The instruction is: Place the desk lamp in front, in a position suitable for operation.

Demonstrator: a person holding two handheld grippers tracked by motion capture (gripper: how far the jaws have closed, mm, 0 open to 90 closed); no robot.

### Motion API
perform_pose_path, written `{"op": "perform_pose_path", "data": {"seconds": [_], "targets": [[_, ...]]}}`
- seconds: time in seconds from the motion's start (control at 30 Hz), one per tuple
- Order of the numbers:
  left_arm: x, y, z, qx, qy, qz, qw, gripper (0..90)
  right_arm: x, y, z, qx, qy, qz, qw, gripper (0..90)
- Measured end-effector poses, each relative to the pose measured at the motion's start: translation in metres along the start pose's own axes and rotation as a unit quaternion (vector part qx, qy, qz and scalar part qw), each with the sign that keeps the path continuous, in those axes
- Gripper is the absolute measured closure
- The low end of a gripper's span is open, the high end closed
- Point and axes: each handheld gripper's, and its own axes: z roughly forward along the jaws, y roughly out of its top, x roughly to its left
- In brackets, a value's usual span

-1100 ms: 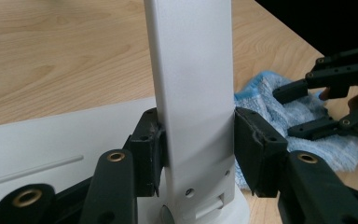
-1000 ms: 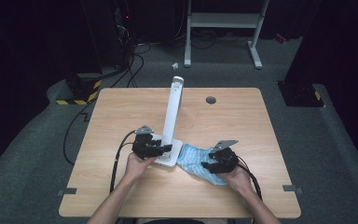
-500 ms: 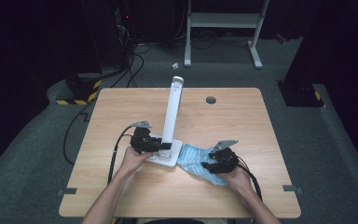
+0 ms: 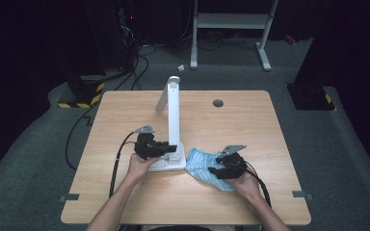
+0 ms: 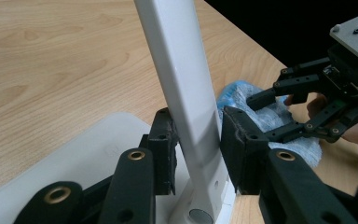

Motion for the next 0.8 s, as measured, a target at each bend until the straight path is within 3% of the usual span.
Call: {"op": "perform_pose_path", "data": {"seconds": [0.17, 0.37, 0.5, 0.8], "targets": [[-0.003, -0.004, 0.0, -0.023, 0.027, -0.004, 0.9993, 65.8, 0.001, 0.0, 0.0, 0.0, -0.003, -0.001, 1.0, 45.3], [-0.007, -0.013, 0.003, -0.058, 0.057, -0.016, 0.9966, 64.4, 0.0, -0.001, -0.001, 0.001, -0.009, 0.002, 1.0, 45.3], [-0.009, -0.014, 0.002, -0.045, 0.073, -0.008, 0.9963, 61.7, 0.001, -0.001, -0.001, 0.0, -0.01, 0.002, 1.0, 45.3], [-0.008, -0.005, -0.003, -0.027, 0.073, 0.02, 0.9968, 55.8, 0.001, -0.001, -0.001, 0.0, -0.01, 0.001, 1.0, 45.3]]}}
